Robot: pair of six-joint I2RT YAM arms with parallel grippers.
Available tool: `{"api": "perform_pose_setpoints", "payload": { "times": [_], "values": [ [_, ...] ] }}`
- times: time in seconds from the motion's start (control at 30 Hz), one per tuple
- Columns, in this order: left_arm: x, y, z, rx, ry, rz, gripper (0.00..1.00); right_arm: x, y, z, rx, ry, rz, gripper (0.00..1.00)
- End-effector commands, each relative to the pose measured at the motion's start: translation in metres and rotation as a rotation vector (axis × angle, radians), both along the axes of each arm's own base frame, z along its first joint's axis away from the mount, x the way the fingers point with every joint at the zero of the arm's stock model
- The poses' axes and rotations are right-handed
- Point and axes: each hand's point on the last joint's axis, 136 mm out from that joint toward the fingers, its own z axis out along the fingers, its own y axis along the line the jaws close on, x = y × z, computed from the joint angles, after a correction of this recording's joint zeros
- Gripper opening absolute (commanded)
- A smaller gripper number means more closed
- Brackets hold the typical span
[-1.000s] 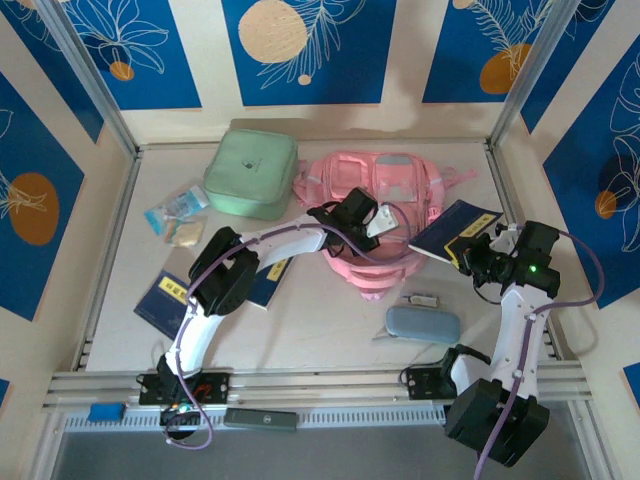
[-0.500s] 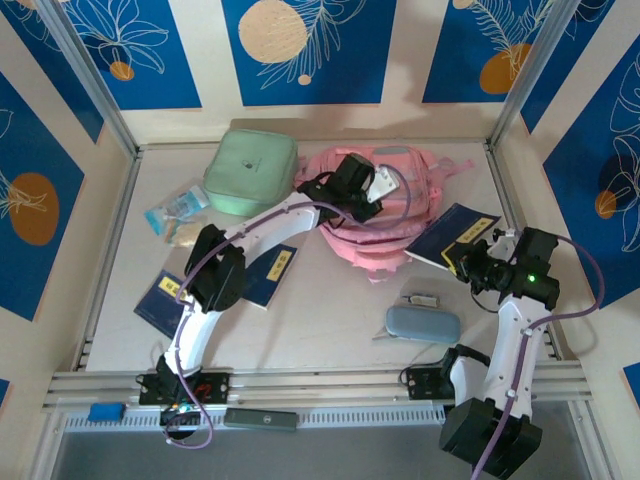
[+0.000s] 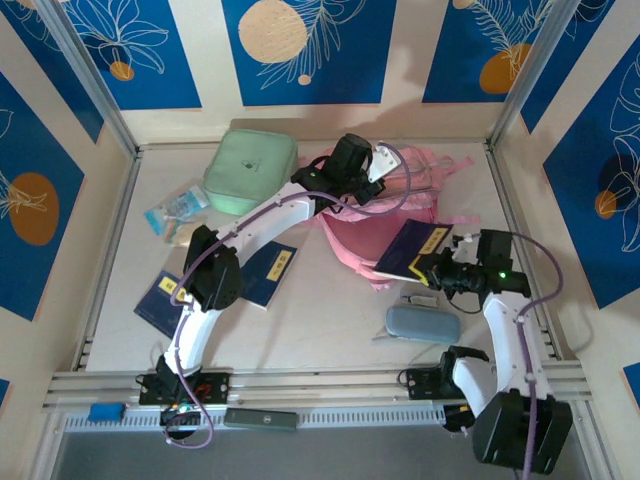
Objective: Pack the student bag
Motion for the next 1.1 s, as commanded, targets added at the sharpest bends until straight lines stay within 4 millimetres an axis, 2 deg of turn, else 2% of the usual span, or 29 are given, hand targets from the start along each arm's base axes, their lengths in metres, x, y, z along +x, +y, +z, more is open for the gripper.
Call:
{"api": "perform_pose_setpoints", "payload": {
  "times": [0.0, 0.17, 0.5, 0.7, 0.8, 0.83, 0.9, 0.93, 1.0, 1.07],
  "values": [
    [-0.003, 0.004, 0.092, -0.155, -0.131, -0.010, 0.00, 0.030, 0.018, 0.017, 0.025, -0.153, 0.079, 0.00],
    [-0.010, 0.007, 0.095, -0.162, -0.124, -0.021, 0.00, 0.067, 0.030, 0.016, 0.031, -0.296, 0.150, 0.00],
    [-0.008, 0.012, 0.111, -0.218, -0.131, -0.003, 0.00, 0.126, 0.026, -0.014, -0.060, -0.363, 0.101, 0.00],
    [-0.009, 0.010, 0.112, -0.234, -0.114, -0.020, 0.00, 0.153, 0.044, -0.032, -0.120, -0.352, 0.135, 0.00],
    [-0.008, 0.011, 0.110, -0.226, -0.111, -0.014, 0.00, 0.166, 0.046, -0.051, -0.180, -0.291, 0.137, 0.00],
    [-0.009, 0.011, 0.110, -0.226, -0.109, -0.014, 0.00, 0.172, 0.043, -0.060, -0.205, -0.262, 0.126, 0.05],
    [-0.009, 0.011, 0.108, -0.223, -0.103, -0.017, 0.00, 0.178, 0.037, -0.073, -0.245, -0.234, 0.137, 0.23],
    [-0.009, 0.011, 0.106, -0.221, -0.100, -0.016, 0.00, 0.180, 0.031, -0.078, -0.267, -0.212, 0.125, 0.28],
    [-0.009, 0.011, 0.104, -0.217, -0.097, -0.013, 0.00, 0.180, 0.028, -0.076, -0.272, -0.211, 0.113, 0.40],
    [-0.007, 0.012, 0.100, -0.209, -0.098, -0.004, 0.00, 0.172, 0.025, -0.075, -0.300, -0.187, 0.098, 0.45]
  ]
}}
